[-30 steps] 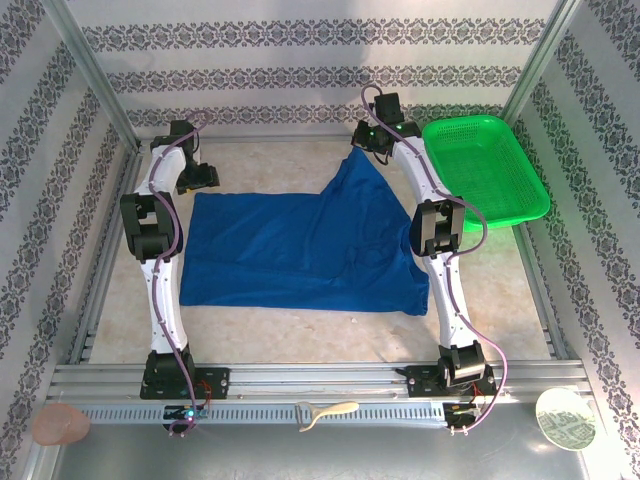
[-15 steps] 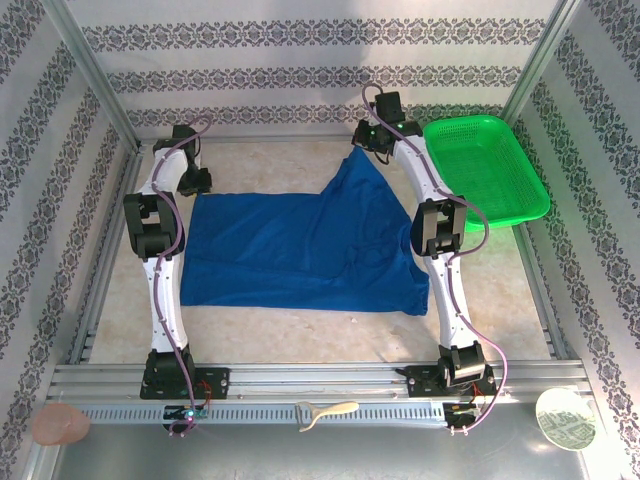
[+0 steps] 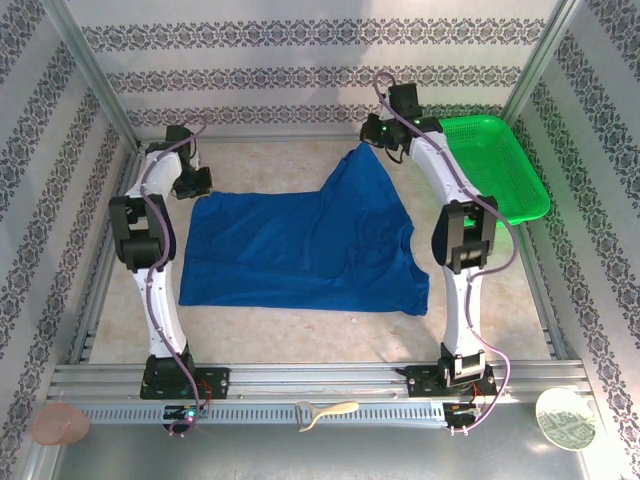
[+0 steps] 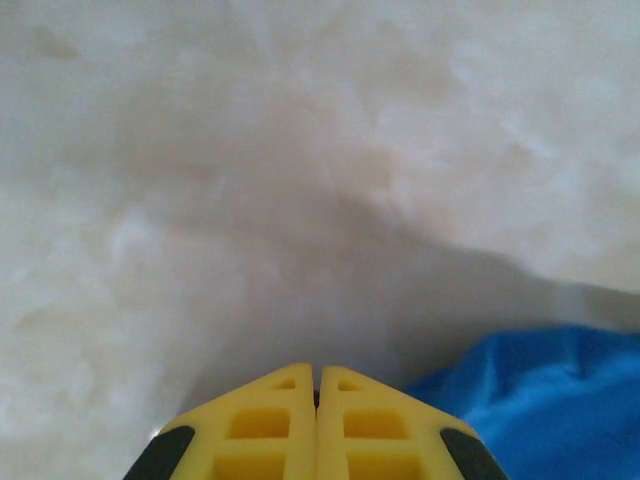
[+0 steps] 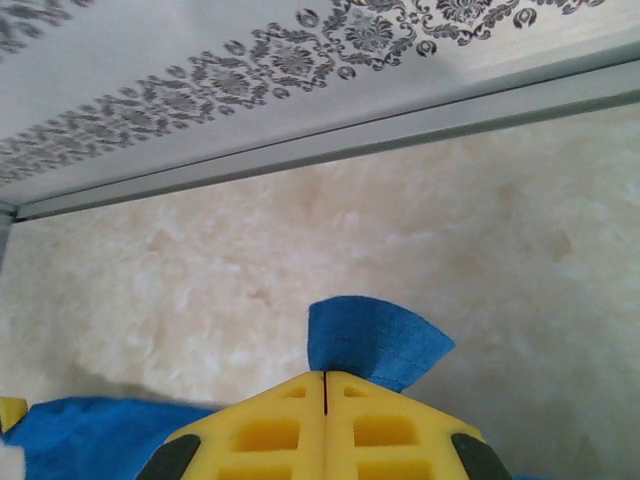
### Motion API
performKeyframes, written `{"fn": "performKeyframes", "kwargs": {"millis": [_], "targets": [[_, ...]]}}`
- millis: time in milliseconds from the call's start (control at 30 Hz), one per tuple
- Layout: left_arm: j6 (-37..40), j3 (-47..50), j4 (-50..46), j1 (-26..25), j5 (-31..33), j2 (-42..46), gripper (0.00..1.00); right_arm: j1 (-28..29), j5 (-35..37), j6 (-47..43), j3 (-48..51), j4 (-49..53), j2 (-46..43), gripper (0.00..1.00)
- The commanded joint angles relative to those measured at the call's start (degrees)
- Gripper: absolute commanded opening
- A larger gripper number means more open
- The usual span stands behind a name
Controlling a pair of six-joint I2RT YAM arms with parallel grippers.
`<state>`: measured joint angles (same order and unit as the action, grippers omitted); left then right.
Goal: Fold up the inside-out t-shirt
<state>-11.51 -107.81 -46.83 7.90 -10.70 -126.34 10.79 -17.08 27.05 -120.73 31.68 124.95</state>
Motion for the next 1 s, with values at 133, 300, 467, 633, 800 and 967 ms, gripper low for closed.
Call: {"fn": "performKeyframes", "kwargs": {"millis": [133,300,467,633,800,967], "targets": [[-8.4,18.6,13.0,4.3,-3.2,14.5,0.00,0.8,0.5,1.8,27.1,-12.6,-21.7,0.00],[-11.9,28.4,18.2,8.4,-6.7,20.6,0.00,0.9,2.1,3.4,44.2,-16.7,-35.2,0.00],[-14.9,34.1,20.4,10.6,-9.5,23.4,0.00,1.2,3.6,5.6,57.5,-19.0,-45.6,0.00],[-16.5,37.4,21.8,12.3,-11.9,25.8,0.00,1.5,5.2,7.5,65.6,-18.8,-54.3,0.00],[-16.0,41.4,21.7,12.7,-11.9,30.9,0.00,1.8,6.6,8.7,71.1,-16.5,-62.3,0.00],[-16.8,48.8,23.6,12.9,-12.4,34.9,0.00,3.9,8.6,10.5,78.4,-13.8,-70.8,0.00]]}}
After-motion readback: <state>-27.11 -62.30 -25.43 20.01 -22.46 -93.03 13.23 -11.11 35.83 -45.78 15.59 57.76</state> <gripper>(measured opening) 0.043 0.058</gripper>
